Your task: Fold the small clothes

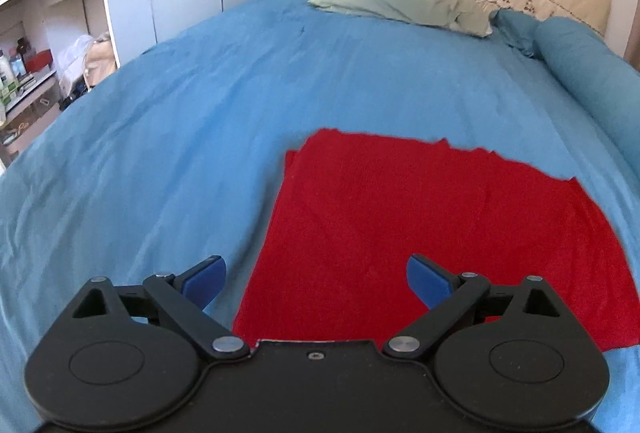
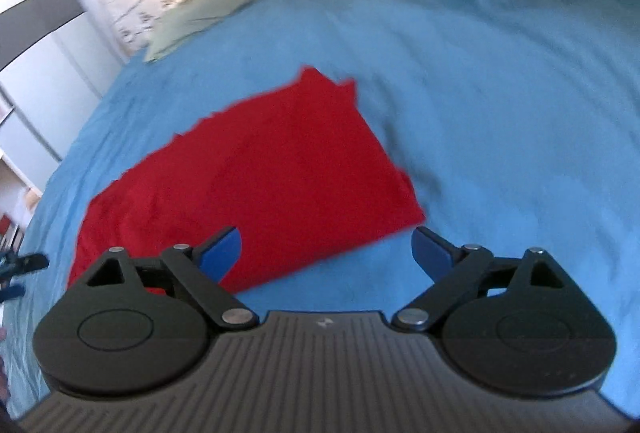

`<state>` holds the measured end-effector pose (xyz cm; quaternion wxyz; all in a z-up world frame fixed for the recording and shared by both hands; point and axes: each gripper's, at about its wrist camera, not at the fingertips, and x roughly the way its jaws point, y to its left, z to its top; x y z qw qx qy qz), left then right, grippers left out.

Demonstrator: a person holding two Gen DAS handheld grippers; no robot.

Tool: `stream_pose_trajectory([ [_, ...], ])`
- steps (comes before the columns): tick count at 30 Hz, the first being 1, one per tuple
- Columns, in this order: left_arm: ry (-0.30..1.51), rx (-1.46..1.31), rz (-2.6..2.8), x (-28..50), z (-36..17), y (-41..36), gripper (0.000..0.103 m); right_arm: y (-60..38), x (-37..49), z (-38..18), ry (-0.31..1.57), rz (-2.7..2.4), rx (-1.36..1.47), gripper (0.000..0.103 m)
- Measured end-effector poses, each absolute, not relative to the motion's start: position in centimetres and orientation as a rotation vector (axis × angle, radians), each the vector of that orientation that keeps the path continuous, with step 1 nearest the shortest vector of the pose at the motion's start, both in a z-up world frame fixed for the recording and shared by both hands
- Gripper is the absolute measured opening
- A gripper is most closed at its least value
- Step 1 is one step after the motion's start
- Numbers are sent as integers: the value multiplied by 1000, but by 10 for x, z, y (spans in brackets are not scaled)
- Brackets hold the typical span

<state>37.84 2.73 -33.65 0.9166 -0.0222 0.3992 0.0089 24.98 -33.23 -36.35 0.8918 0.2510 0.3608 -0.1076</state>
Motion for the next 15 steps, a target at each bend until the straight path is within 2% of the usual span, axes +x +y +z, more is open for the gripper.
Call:
stream_pose_trajectory([
  [2, 826, -52, 14, 378, -344, 25, 99, -334, 254, -379, 745, -250, 564, 101],
  [5, 834, -57, -3, 380, -355, 17, 99, -340, 267, -399, 738, -282, 650, 92],
  [9, 842, -72, -19, 385, -363, 0, 99, -348, 274, -407, 690, -303, 722, 91],
  [15, 876, -128, -79, 395, -368, -21, 99, -374, 291, -419, 632, -361, 885, 83],
])
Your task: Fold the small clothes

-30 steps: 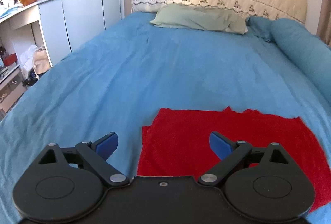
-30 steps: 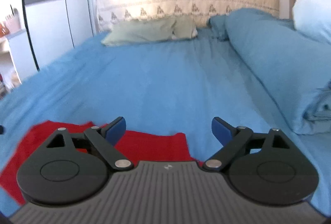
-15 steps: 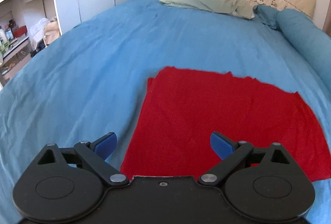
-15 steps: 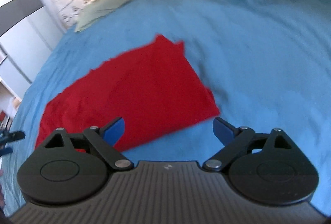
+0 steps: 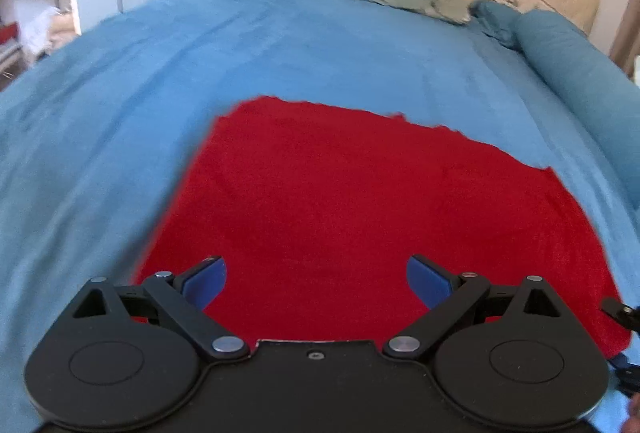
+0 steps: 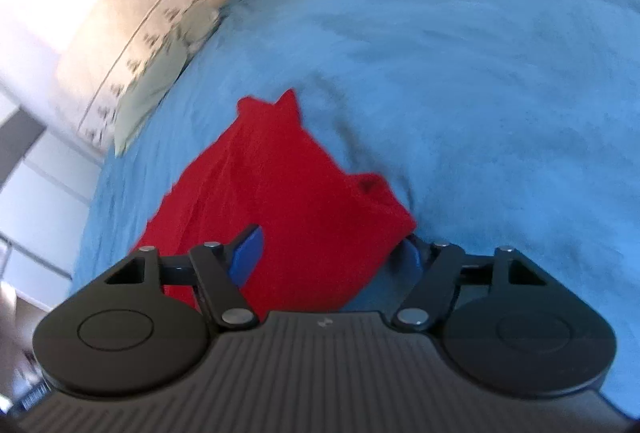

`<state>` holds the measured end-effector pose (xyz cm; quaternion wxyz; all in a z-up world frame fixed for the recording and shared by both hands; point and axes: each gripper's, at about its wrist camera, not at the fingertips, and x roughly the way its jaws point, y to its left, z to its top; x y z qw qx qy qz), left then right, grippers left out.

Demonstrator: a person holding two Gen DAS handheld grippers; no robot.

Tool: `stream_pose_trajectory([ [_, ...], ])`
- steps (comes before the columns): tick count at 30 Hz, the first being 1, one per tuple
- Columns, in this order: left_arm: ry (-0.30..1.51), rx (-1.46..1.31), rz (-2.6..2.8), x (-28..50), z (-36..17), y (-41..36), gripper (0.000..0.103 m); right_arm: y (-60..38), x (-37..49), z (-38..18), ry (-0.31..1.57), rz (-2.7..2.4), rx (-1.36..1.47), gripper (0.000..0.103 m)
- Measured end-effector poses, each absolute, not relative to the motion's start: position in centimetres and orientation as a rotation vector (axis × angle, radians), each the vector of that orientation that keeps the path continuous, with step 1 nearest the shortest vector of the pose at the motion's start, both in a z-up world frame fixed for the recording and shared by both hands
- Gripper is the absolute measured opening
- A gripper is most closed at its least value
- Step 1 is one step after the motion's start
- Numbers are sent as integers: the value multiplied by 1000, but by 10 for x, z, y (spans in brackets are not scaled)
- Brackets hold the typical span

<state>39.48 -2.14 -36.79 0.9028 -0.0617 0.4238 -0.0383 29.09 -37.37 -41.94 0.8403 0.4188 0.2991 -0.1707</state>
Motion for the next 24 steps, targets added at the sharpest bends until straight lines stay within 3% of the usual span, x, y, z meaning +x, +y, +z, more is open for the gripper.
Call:
stream_pose_trajectory([
  [7, 915, -47, -124, 416, -377, -73, 99, -370, 303, -418, 662, -356, 822, 72],
  [14, 1025, 5, -79, 441, -404, -93, 101, -370, 309, -414, 709, -335, 755, 25],
  [24, 1101, -39, -42, 442, -379, -60, 103, -315, 349, -325, 614, -164, 547, 22],
])
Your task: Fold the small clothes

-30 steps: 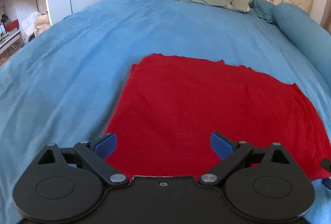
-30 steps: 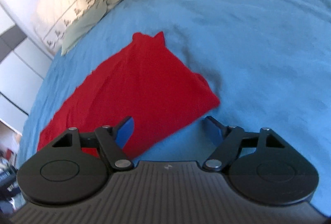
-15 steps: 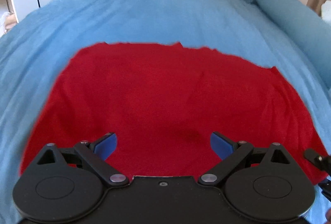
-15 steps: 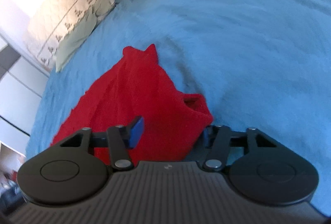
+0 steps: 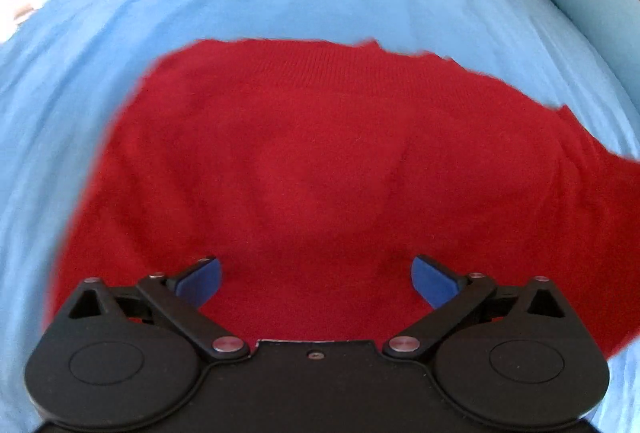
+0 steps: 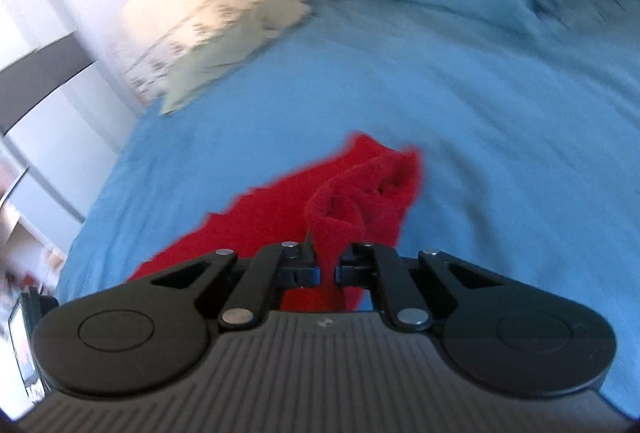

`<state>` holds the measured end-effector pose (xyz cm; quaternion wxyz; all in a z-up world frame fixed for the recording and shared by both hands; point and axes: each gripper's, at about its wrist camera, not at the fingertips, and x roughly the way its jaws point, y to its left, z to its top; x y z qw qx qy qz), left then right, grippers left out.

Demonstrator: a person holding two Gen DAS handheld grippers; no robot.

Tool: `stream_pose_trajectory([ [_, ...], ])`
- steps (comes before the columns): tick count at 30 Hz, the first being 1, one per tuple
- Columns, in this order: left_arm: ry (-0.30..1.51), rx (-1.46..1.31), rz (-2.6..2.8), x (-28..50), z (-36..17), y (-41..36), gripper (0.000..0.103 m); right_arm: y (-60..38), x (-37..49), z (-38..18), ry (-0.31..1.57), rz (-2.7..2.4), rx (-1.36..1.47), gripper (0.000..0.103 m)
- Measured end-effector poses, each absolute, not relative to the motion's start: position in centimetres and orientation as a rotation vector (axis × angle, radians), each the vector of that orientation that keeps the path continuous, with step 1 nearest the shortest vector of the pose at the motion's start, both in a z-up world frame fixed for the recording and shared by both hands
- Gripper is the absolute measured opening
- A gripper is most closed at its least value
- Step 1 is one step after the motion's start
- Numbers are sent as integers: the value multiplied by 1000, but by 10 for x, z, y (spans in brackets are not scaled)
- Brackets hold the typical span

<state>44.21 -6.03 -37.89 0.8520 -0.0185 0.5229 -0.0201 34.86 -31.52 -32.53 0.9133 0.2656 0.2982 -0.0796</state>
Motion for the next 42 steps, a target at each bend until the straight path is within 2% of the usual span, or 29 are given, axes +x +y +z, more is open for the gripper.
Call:
stream_pose_trajectory([
  [5, 1071, -57, 82, 414, -348, 19, 103, -229, 384, -276, 552, 100, 378, 22],
  [8, 1062, -55, 186, 391, -341, 72, 103, -159, 394, -269, 546, 373, 238, 21],
  [11, 1069, -71, 269, 369, -347, 117, 103, -91, 399, -296, 631, 582, 120, 21],
  [16, 1117, -135, 343, 344, -367, 160, 103, -31, 412, -374, 804, 604, 58, 21],
  [19, 1114, -158, 346, 336, -369, 168, 103, -27, 411, -385, 818, 591, 68, 32],
  [21, 1109, -171, 342, 335, -367, 167, 103, -32, 407, -379, 799, 597, 76, 68],
  [23, 1100, -185, 329, 335, -364, 166, 103, -39, 399, -372, 763, 597, 98, 76],
  [26, 1074, -205, 296, 335, -350, 161, 103, -65, 387, -353, 730, 552, 132, 77],
  [29, 1047, -239, 233, 340, -335, 151, 103, -96, 367, -338, 688, 431, 90, 82],
  [34, 1044, -215, 122, 362, -331, 120, 103, -130, 335, -351, 735, 313, 9, 82],
  [36, 1048, -244, 111, 370, -339, 116, 101, -137, 328, -364, 772, 291, -8, 80],
  [40, 1074, -274, 112, 384, -355, 111, 87, -137, 324, -389, 806, 269, -45, 75],
  [42, 1069, -275, 112, 387, -357, 111, 87, -135, 325, -397, 803, 267, -66, 70],
])
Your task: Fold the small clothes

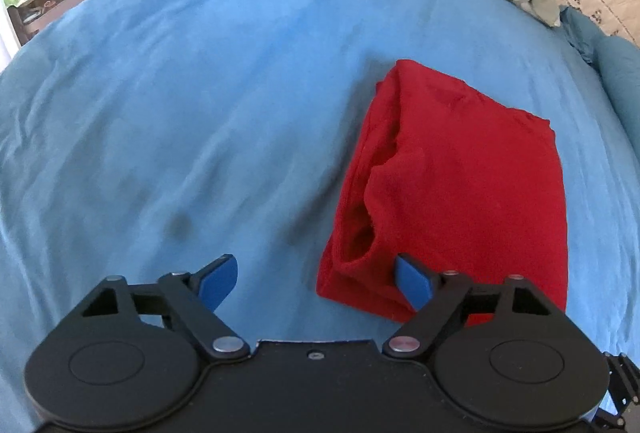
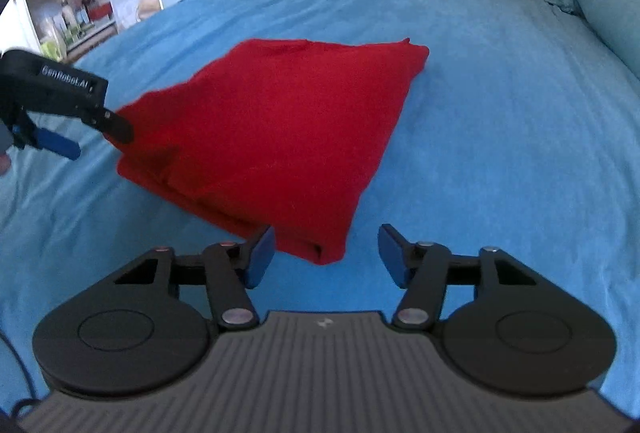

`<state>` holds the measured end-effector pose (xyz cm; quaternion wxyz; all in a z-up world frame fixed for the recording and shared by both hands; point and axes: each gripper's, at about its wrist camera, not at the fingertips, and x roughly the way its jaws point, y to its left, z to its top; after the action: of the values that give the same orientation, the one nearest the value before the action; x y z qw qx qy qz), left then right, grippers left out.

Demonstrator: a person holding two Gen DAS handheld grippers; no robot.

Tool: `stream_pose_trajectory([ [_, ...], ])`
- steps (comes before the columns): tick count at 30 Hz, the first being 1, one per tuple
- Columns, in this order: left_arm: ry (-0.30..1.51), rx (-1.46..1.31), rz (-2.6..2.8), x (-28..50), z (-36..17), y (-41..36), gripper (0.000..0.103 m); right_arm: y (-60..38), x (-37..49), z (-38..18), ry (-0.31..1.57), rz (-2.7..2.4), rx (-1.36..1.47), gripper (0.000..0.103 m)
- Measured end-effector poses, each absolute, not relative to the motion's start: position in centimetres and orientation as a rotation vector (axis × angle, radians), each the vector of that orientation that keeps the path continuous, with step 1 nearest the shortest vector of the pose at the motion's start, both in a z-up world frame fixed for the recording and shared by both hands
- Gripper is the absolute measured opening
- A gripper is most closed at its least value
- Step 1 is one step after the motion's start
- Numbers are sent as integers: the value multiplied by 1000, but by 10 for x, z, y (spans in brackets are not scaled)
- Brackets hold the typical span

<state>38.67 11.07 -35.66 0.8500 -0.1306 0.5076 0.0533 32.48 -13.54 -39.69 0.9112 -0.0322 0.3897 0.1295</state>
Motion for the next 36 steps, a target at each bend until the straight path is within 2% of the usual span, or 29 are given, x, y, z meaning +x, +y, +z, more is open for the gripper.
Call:
stream_pose_trajectory([
  [1, 1065, -271, 113, 387, -356, 110, 87, -134, 326, -402, 801, 266, -78, 68],
  [2, 1062, -267, 112, 387, -355, 112, 87, -136, 327, -406, 801, 262, -90, 61],
  [5, 1062, -265, 109, 387, -352, 112, 87, -137, 336, -409, 819, 258, -68, 24],
  [10, 1059, -259, 101, 385, -355, 115, 87, -171, 343, -395, 817, 194, 137, 23],
  [14, 1076, -207, 105, 387, -369, 110, 87, -168, 341, -406, 837, 257, 55, 23],
  [17, 1086, -146, 108, 389, -380, 109, 87, -173, 342, -404, 861, 287, 72, 27],
  [19, 1078, -136, 104, 389, -381, 110, 87, -177, 337, -392, 829, 304, 83, 39],
  [20, 1076, -124, 102, 389, -382, 109, 87, -175, 335, -388, 807, 306, 80, 54],
  [21, 1074, -107, 101, 389, -384, 108, 87, -174, 334, -383, 786, 306, 77, 63],
  [30, 1082, -28, 107, 393, -390, 97, 87, -167, 358, -419, 852, 264, 79, 60],
  [34, 1067, -4, 81, 391, -378, 97, 87, -171, 356, -410, 837, 283, 89, 60],
  [35, 1045, 0, 65, 390, -369, 97, 87, -174, 355, -402, 817, 291, 95, 67],
  [36, 1001, 9, 39, 388, -355, 98, 90, -176, 353, -393, 801, 296, 105, 82],
])
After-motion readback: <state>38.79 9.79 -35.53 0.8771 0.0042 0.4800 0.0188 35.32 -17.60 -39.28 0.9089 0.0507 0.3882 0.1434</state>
